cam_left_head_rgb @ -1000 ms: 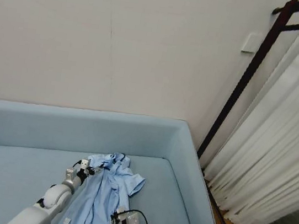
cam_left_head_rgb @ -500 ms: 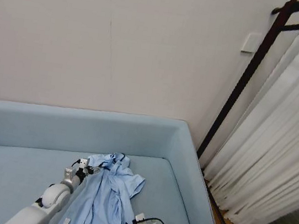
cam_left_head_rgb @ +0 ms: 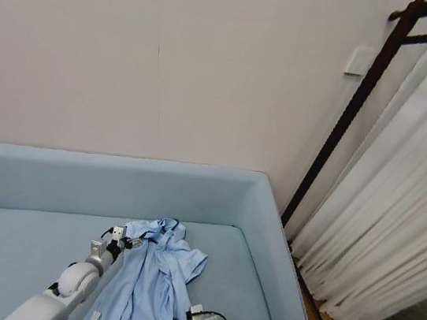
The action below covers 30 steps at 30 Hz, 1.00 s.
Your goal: Pick up the clothes from the sofa and hang them on the clothes hanger.
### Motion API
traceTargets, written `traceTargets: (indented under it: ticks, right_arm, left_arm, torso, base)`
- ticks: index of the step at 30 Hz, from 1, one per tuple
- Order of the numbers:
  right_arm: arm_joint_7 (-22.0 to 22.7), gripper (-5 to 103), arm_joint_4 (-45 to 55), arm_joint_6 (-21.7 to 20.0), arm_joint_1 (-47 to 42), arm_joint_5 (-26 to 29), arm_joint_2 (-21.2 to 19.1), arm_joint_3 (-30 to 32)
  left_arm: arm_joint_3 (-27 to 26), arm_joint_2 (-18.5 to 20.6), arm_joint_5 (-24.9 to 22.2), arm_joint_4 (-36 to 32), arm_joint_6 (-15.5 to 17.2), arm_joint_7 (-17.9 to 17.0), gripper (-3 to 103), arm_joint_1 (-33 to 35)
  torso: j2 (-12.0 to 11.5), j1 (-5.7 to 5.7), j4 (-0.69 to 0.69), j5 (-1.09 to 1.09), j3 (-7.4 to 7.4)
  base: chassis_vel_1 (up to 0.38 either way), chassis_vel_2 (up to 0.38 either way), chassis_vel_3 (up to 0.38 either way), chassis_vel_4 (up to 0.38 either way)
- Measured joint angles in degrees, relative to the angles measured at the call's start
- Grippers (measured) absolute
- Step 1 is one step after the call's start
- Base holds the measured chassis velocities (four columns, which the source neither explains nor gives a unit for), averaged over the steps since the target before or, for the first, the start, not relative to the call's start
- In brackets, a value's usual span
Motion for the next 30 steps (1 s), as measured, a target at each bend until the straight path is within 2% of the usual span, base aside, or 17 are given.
traceTargets:
  ticks: [2,5,8,11,14,16,19,25,29,30]
  right_arm:
    - [-0.01,60,-0.02,0.07,0.09,0.08,0.08,0.0]
    - [-0.02,54,0.06,0.18,0.06,-0.14,0.09,-0.02]
    - [-0.05,38,0.44,0.45,-0.04,-0.76,0.05,-0.23]
    - [-0.05,33,0.23,0.8,-0.01,-1.26,0.19,-0.27]
    - [-0.26,17,-0.5,1.06,0.36,-1.62,0.38,0.0]
    - [-0.32,17,-0.55,1.19,0.58,-1.87,0.26,0.08]
    - [-0.35,3,1.63,1.31,1.64,-2.52,-1.01,0.46]
    - [-0.11,0,6.87,0.81,4.23,-0.99,-1.96,-0.68]
    - [0.97,0,13.11,-2.21,6.97,5.84,-1.02,-3.68]
    - [0.97,0,13.11,-2.21,6.97,5.84,-1.02,-3.68]
  left_arm:
    - [-0.06,0.02,0.0,0.0,-0.05,0.0,100,-0.03]
    - [-0.07,0.02,0.0,0.0,-0.06,0.0,100,-0.07]
    - [-0.09,-0.02,0.0,-0.2,-0.06,0.0,100,0.04]
    - [-0.16,-0.05,0.0,-0.24,-0.07,0.0,100,0.2]
    - [-0.28,-0.13,0.0,-0.26,-0.07,0.01,100,0.4]
    - [-0.3,-0.16,0.0,-0.26,-0.06,0.02,100,0.45]
    - [-0.35,-0.19,0.01,-0.27,-0.07,0.09,100,0.63]
    - [-0.21,-0.34,0.2,0.26,-0.12,0.25,100,0.45]
    - [0.15,-0.63,0.25,0.52,-0.12,0.28,100,0.13]
    - [0.15,-0.63,0.25,0.52,-0.12,0.28,100,0.13]
  torso:
    - [0.0,0.0,0.0,0.0,0.0]
    - [0.0,0.0,0.0,0.0,0.0]
    - [0.0,0.0,-0.01,0.0,0.0]
    - [0.0,0.0,-0.01,0.0,0.0]
    - [0.01,0.0,-0.01,0.0,0.0]
    - [0.01,0.0,0.0,0.0,0.0]
    - [0.01,0.0,-0.01,0.0,0.0]
    - [0.01,0.0,0.0,0.0,0.0]
    - [0.01,0.0,-0.01,0.0,0.0]
    - [0.01,0.0,-0.01,0.0,0.0]
  base:
    - [0.0,0.0,0.0,0.0]
    - [0.0,0.0,0.0,0.0]
    - [0.0,0.0,0.0,0.0]
    - [0.0,0.0,0.0,0.0]
    - [0.0,0.0,0.0,0.0]
    - [0.0,0.0,0.0,0.0]
    - [0.0,0.0,0.0,0.0]
    - [0.0,0.0,0.0,0.0]
    - [0.0,0.0,0.0,0.0]
    - [0.0,0.0,0.0,0.0]
